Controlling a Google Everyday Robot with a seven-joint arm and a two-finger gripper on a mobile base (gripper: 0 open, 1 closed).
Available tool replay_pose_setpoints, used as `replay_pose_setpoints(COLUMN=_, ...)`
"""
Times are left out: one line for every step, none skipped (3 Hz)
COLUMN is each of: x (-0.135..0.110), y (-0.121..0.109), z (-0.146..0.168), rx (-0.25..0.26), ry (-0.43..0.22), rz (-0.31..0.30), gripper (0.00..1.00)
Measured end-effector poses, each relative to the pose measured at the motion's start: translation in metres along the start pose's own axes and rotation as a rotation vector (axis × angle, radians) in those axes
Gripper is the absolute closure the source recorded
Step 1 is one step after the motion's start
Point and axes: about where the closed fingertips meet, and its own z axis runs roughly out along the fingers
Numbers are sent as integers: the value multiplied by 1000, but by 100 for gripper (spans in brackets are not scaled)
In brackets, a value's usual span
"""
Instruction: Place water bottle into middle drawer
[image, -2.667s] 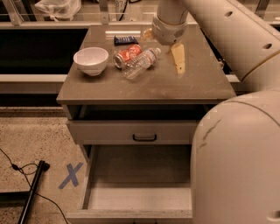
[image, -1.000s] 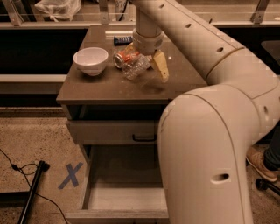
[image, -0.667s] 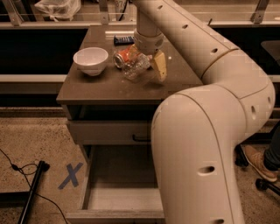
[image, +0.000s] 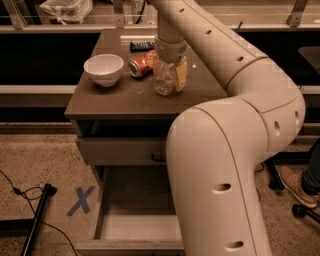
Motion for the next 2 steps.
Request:
replay_pose_setpoints(x=4, y=4, z=-1, rx=11, ry=-28, rz=17, gripper=64)
replay_pose_setpoints(x=6, y=7, z=-3, rx=19, ry=-44, rz=28, gripper=87)
